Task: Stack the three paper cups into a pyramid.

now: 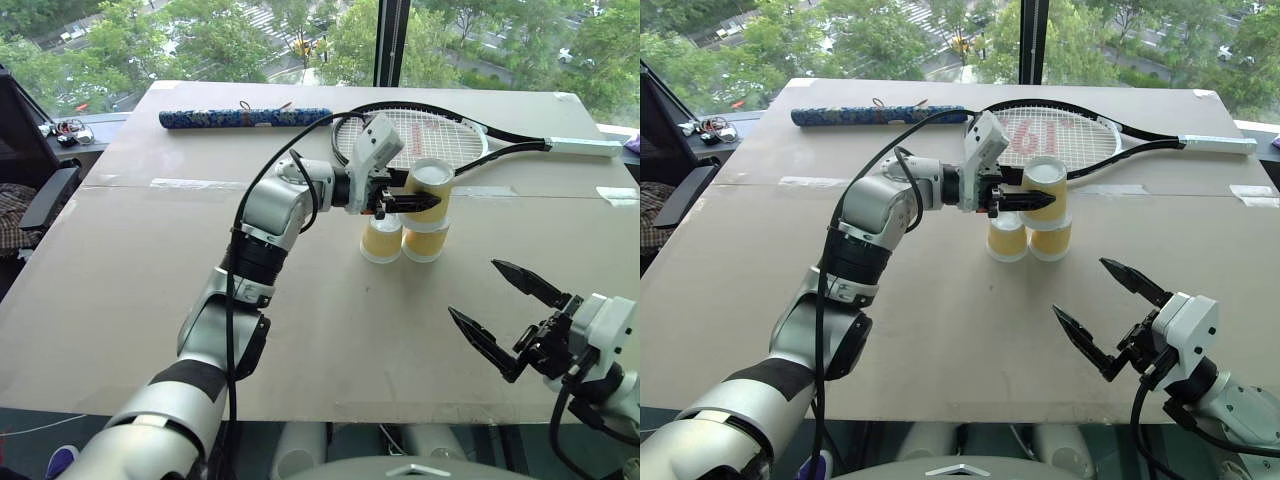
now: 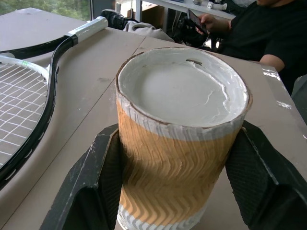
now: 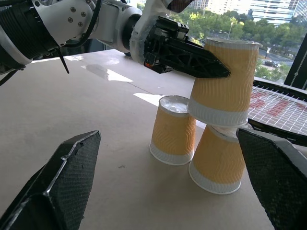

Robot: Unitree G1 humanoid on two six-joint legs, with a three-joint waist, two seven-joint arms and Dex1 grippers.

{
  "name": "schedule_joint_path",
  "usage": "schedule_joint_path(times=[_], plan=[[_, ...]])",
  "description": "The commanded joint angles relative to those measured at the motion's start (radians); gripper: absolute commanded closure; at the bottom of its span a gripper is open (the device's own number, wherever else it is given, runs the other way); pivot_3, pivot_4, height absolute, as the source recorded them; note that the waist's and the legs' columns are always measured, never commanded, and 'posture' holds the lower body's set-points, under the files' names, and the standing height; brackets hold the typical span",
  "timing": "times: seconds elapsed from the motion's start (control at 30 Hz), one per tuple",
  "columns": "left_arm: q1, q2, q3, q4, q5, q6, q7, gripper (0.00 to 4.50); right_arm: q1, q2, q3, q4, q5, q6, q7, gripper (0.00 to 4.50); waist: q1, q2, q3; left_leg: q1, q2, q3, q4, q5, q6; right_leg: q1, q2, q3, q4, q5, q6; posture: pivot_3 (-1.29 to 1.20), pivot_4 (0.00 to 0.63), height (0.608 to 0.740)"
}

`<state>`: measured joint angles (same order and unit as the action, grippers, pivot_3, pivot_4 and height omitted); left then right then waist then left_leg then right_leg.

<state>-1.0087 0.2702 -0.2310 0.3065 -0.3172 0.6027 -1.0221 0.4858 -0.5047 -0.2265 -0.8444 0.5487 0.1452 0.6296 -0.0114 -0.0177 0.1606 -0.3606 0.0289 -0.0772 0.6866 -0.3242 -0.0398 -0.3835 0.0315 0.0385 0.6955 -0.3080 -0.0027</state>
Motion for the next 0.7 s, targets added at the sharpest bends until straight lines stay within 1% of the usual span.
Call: schedule_joint_path(times=[0.03,0.13,0.27,0.53,0.7], plan=[[0.002,0.002,0.003,-0.039,0.014,-0.014,0.016,2.09,0.005,-0.005,-0.035,-0.026,0.007,-0.019,0.000,0.00,0.000,0.000,0.000,0.000,-0.001,0.000,0.000,0.000,0.000,0.000,0.000,0.000,0.000,0.000,0.000,0.00,0.150,0.740],[0.007,0.006,0.011,-0.056,0.009,0.003,0.021,2.09,0.030,0.007,-0.082,-0.009,0.025,-0.030,0.000,0.00,0.000,0.000,0.000,0.000,-0.001,0.000,0.000,0.000,0.000,0.000,0.000,0.000,0.000,0.000,0.000,0.00,0.150,0.740],[0.021,0.015,0.019,-0.071,0.005,0.011,0.031,2.09,0.074,0.007,-0.152,0.032,0.044,-0.059,0.039,0.00,0.000,0.000,0.000,0.000,-0.001,0.000,0.000,0.000,0.001,0.000,0.000,0.000,0.000,0.000,0.000,0.00,0.150,0.740],[0.040,0.021,0.026,-0.102,-0.001,0.030,0.050,2.09,0.101,-0.013,-0.258,0.089,0.108,-0.068,0.108,0.00,-0.001,0.000,0.000,0.000,-0.001,0.000,0.000,0.000,0.001,0.000,-0.001,0.001,0.001,0.000,0.000,0.00,0.150,0.740],[0.032,0.021,0.034,-0.107,-0.007,0.038,0.063,2.09,0.110,-0.037,-0.339,0.113,0.182,-0.052,0.151,0.00,-0.001,0.000,0.000,0.000,-0.002,0.000,0.000,0.000,0.001,0.000,-0.001,0.001,0.001,0.000,0.000,0.00,0.150,0.740]])
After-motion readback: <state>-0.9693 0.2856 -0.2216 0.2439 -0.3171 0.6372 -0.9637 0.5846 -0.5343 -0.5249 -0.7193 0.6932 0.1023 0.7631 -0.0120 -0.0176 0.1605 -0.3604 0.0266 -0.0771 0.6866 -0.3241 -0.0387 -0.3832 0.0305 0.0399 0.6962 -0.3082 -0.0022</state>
